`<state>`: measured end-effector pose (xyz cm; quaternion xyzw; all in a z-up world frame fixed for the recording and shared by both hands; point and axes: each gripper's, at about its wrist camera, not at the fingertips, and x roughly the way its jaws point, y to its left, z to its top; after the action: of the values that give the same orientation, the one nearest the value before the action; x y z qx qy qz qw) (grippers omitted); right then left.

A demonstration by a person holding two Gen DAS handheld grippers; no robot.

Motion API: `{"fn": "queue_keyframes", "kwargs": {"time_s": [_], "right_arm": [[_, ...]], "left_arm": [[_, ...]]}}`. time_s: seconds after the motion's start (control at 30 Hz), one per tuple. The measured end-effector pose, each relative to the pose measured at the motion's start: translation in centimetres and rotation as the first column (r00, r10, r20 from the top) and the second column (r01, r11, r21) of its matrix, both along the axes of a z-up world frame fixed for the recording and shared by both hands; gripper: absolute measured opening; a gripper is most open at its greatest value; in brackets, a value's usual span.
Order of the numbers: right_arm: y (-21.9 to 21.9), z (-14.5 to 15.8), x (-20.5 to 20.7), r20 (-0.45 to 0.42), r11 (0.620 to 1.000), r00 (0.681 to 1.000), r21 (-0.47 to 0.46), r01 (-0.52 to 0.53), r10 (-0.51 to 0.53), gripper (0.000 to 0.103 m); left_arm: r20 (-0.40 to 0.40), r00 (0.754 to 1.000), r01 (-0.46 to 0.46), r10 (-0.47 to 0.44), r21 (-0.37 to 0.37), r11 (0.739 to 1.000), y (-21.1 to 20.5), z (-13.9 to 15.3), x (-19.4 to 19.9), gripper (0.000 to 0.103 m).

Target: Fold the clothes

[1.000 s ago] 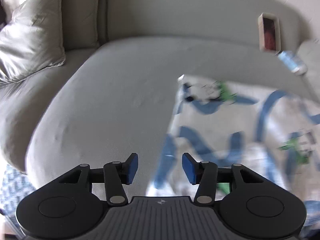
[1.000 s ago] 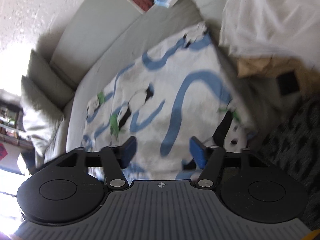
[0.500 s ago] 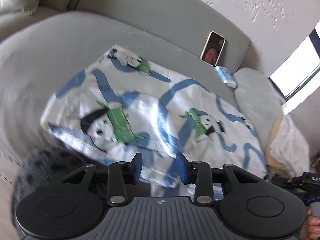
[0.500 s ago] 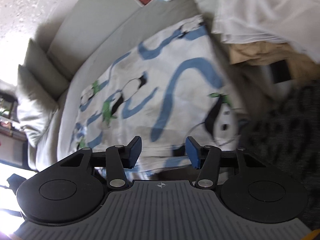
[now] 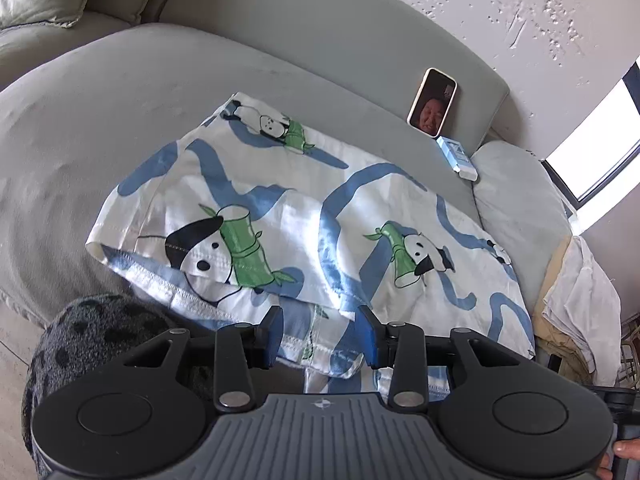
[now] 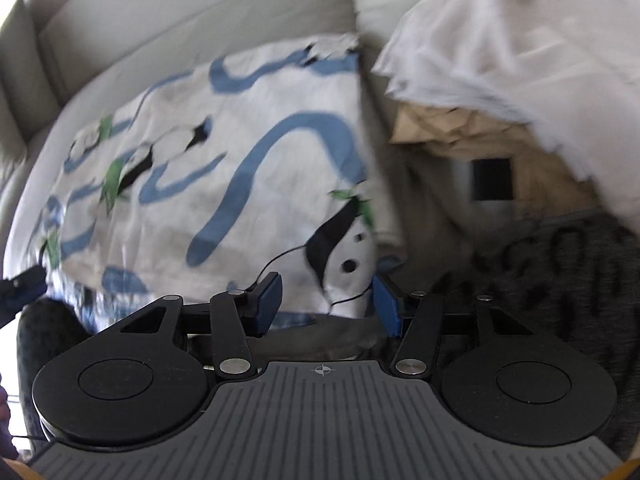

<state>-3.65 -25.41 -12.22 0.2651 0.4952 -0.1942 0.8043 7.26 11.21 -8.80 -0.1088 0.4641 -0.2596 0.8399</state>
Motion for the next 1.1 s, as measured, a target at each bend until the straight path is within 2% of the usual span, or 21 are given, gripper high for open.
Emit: {"fn": "queue_keyframes", "kwargs": {"time_s": [0.03, 0.07, 0.1, 0.13, 0.17, 0.23, 0.33, 0.4, 0.53, 0.6, 0.67, 0.7, 0.8, 0.83, 0.9, 1.03, 1.1], "right_arm": [[0.2, -0.2, 0.3, -0.005, 1.0, 1.0, -0.007, -0.015, 0.015, 0.055], [0.4, -0.3, 0.5, -0.012, 0.999, 1.0, -0.034, -0.025, 0.025, 0.048], [0.7, -0.4, 0.7, -0.016, 0.997, 0.999, -0.068, -0.035, 0.034, 0.037], [0.9, -0.3, 0.8, -0.021, 0.994, 0.999, -0.101, -0.043, 0.041, 0.007], [0.9, -0.2, 0.7, -0.024, 0.991, 0.999, -0.124, -0.042, 0.04, 0.003], [0.6, 0.3, 0.2, -0.021, 0.988, 0.999, -0.152, -0.032, 0.029, 0.003], [0.0, 1.3, -0.4, -0.041, 0.971, 0.999, -0.238, -0.007, -0.003, 0.003], [-0.5, 1.7, -0.6, -0.037, 0.97, 0.999, -0.242, 0.013, -0.023, 0.003], [-1.2, 1.8, -0.8, -0.015, 0.981, 0.999, -0.192, 0.033, -0.036, 0.004], [-1.3, 1.8, -0.9, -0.009, 0.984, 0.999, -0.177, 0.035, -0.037, 0.004], [-1.4, 1.7, -0.9, -0.003, 0.985, 0.999, -0.166, 0.037, -0.038, 0.006], [-1.4, 1.7, -0.9, 0.001, 0.986, 0.999, -0.16, 0.039, -0.04, 0.006], [-1.7, 1.8, -1.0, 0.013, 0.988, 0.999, -0.149, 0.048, -0.046, 0.007], [-1.7, 1.8, -0.9, 0.016, 0.988, 0.999, -0.148, 0.05, -0.048, 0.008], [-1.5, 1.8, -0.7, 0.024, 0.989, 0.998, -0.141, 0.054, -0.051, 0.009], [-1.2, 1.9, -0.5, 0.036, 0.989, 0.998, -0.136, 0.053, -0.049, 0.01], [-1.1, 2.0, -0.4, 0.038, 0.989, 0.998, -0.137, 0.051, -0.047, 0.01]], "left_arm": [[0.0, 1.0, -0.002, 0.002, 0.002, 1.0, 0.1, 0.0, 0.0, 0.037], [0.002, 1.0, -0.005, 0.005, 0.007, 1.0, 0.1, 0.0, 0.0, 0.037], [0.004, 1.0, -0.007, 0.007, 0.012, 1.0, 0.2, 0.0, 0.1, 0.037], [0.007, 1.0, -0.01, 0.01, 0.019, 1.0, 0.3, 0.0, 0.2, 0.037], [0.007, 1.0, -0.011, 0.011, 0.032, 0.999, 0.4, -0.1, 0.3, 0.037], [0.005, 1.0, -0.011, 0.011, 0.06, 0.998, 0.5, -0.3, 0.5, 0.037], [-0.029, 0.999, 0.022, -0.02, 0.062, 0.998, 0.5, -0.9, 1.1, 0.037], [-0.048, 0.998, 0.046, -0.045, 0.024, 0.999, 0.5, -1.2, 1.3, 0.037], [-0.101, 0.995, -0.023, 0.01, -0.129, 0.991, 1.7, -1.7, 2.2, 0.035], [-0.154, 0.983, -0.126, 0.098, -0.18, 0.975, 3.0, -2.2, 2.9, 0.034], [-0.203, 0.96, -0.236, 0.192, -0.221, 0.946, 4.7, -2.6, 3.3, 0.034], [-0.223, 0.948, -0.279, 0.227, -0.24, 0.93, 5.4, -2.7, 3.4, 0.03], [-0.275, 0.918, -0.363, 0.286, -0.294, 0.884, 6.9, -2.9, 3.6, 0.029], [-0.289, 0.912, -0.374, 0.289, -0.302, 0.877, 7.0, -3.0, 3.7, 0.029], [-0.305, 0.907, -0.375, 0.291, -0.269, 0.887, 6.5, -3.0, 3.9, 0.029], [-0.335, 0.889, -0.401, 0.312, -0.241, 0.884, 5.4, -3.1, 4.2, 0.029], [-0.333, 0.889, -0.388, 0.314, -0.183, 0.903, 4.5, -2.9, 4.2, 0.03]]}}
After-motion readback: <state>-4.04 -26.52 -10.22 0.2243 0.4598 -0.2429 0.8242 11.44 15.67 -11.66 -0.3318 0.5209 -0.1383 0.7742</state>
